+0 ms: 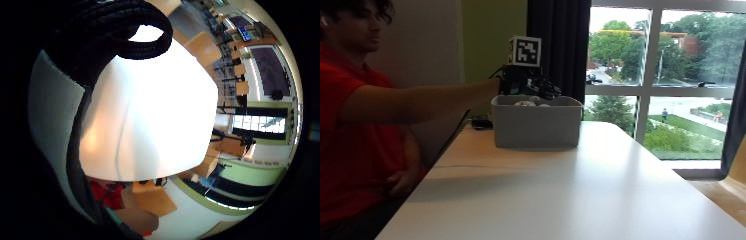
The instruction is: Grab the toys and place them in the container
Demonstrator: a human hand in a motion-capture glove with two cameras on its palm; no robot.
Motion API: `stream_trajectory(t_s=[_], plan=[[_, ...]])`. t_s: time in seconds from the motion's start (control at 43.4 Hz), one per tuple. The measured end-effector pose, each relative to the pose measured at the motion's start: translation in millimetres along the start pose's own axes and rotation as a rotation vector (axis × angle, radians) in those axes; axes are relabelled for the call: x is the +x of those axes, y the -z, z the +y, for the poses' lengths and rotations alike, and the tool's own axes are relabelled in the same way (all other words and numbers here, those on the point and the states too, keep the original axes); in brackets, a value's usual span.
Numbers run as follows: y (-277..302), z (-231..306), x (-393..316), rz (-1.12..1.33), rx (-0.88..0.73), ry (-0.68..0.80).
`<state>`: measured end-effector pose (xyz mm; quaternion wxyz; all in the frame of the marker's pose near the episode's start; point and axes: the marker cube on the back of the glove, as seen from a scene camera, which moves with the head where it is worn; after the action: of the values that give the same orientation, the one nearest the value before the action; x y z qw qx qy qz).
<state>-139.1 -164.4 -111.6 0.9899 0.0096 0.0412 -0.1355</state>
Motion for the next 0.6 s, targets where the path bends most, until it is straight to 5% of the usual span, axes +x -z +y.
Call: stream_trajectory(t_s=[0.323, 0.6], plan=[[-77, 65, 122, -0.047, 0.005, -0.176], [-121, 92, 140, -0.059, -0.033, -0.319]])
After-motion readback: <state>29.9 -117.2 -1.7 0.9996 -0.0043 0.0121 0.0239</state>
